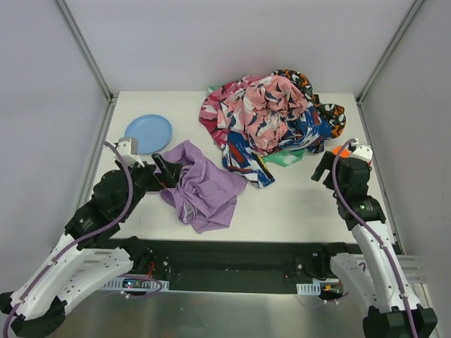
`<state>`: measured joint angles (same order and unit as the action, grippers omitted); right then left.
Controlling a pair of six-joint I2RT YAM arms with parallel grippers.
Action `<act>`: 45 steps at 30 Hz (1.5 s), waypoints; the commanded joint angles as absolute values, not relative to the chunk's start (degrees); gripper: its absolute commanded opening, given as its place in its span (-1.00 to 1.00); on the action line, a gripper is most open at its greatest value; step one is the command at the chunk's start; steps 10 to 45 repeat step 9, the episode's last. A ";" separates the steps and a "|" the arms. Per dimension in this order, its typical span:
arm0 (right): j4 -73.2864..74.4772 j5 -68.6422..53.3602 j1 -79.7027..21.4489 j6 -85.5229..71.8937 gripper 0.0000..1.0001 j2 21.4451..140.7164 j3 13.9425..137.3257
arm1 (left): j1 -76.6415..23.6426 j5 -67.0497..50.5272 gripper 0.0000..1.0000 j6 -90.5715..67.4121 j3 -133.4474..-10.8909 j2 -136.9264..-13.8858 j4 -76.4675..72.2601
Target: Pick out a specific cloth from the pile
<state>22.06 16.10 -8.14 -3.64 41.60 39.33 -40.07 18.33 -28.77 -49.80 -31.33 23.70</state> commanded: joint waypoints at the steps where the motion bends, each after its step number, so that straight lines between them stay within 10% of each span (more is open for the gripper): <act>1: 18.02 16.96 -8.44 -2.37 0.92 37.89 37.71 | -39.99 24.87 0.98 -29.62 -48.08 -30.41 27.59; 45: 15.91 17.75 -8.35 -3.86 0.91 35.51 35.86 | -39.99 27.07 0.98 -31.11 -47.90 -31.64 29.53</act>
